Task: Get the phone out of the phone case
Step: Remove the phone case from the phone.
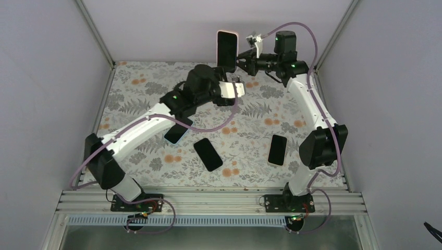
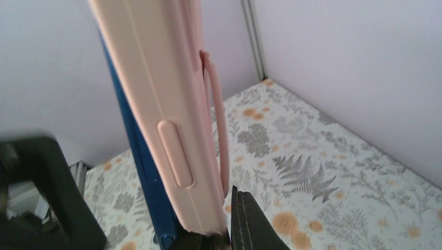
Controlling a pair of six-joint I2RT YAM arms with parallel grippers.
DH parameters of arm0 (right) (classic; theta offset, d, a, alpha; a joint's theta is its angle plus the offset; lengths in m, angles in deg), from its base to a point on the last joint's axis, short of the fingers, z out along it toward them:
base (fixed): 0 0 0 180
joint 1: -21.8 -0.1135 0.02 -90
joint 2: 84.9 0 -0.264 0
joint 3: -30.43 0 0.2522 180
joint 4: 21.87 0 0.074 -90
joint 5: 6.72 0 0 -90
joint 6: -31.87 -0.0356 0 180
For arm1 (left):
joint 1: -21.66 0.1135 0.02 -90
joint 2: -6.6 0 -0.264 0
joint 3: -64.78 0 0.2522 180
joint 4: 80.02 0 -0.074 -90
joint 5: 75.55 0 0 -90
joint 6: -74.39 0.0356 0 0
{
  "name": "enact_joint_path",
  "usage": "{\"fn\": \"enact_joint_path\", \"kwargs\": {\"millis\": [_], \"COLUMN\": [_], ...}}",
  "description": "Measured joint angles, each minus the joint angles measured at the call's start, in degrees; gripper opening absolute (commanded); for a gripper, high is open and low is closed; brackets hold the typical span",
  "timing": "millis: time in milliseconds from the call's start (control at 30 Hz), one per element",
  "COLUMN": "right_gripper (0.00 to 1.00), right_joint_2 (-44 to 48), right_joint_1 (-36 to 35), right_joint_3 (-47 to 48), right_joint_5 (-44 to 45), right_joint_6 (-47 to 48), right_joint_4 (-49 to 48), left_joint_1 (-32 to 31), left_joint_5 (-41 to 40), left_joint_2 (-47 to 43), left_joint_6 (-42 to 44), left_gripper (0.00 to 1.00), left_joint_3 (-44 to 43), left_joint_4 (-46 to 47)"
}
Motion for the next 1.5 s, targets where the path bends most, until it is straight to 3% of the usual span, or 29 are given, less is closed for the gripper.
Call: {"fn": "enact_joint_path", "kwargs": {"millis": [267,533,767,1500], "right_gripper": [0.03,0.03,0.03,0.03], "right_joint_2": [-2.21,-3.74,-4.02,-4.17], "right_joint_1": [0.02,0.07,0.35,0.44], "right_joint_3": [1.25,1.22,1.22,0.98], "right_joint_5": [2.49,2.43,2.32,-0.31], "right_joint_6": [-4.68,-5.81,-6.97,-7.04], "right_joint_4": [-2.97,-2.56,-2.71,-4.22], "left_joint_1": [-1.11,0.02,1.25,5.14], "left_joint_5": [-5.86,-7.78,-9.27,-4.92], "left_joint_2": [4.48,6.47,10.51,8.33], "left_joint_6": [0.85,-0.59,-0.92,-5.97], "left_gripper": [0.93,0.93,0.93,0.91], "left_joint_3": [5.53,6.23,6.29,7.21], "left_joint_4": [15.78,25.73,28.15,28.26]}}
